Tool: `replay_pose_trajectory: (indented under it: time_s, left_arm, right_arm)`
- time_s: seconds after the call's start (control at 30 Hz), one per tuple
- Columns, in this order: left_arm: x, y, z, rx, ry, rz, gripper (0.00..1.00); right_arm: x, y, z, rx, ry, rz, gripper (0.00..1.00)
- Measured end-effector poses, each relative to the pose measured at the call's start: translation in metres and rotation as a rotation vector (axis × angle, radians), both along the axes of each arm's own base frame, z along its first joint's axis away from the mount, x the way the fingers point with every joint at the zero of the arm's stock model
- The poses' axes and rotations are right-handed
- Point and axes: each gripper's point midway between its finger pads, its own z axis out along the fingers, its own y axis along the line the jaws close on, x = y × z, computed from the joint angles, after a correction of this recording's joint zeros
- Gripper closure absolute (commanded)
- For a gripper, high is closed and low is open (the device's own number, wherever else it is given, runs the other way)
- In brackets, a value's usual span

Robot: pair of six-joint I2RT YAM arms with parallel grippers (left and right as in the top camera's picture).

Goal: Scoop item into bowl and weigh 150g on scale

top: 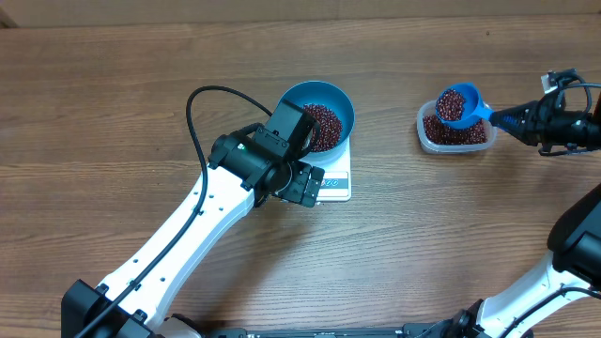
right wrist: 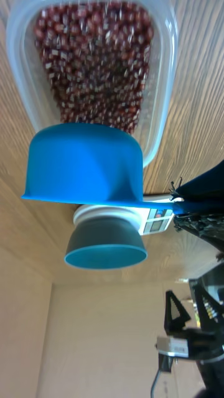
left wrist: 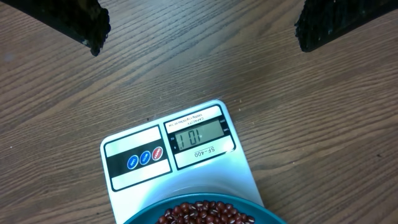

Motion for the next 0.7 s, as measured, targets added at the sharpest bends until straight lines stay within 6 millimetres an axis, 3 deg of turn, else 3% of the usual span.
replay_pose_trajectory:
  time_s: [0.23, 0.43, 0.7]
  left_arm:
    - [0.000, 0.000, 0.000, 0.000, 0.000, 0.000, 0.01]
    - [0.000, 0.000, 0.000, 0.000, 0.000, 0.000, 0.00]
    - [0.000, 0.000, 0.000, 0.000, 0.000, 0.000, 0.01]
  right_arm:
    - [0.006, 0.029, 0.004, 0.023, -0.019, 0.066, 0.96]
    - [0.014, 0.090, 0.010, 0.041, -0.053, 0.216, 0.96]
    - [0.029, 0.154, 0.056, 0.034, -0.200, 0.373, 0.96]
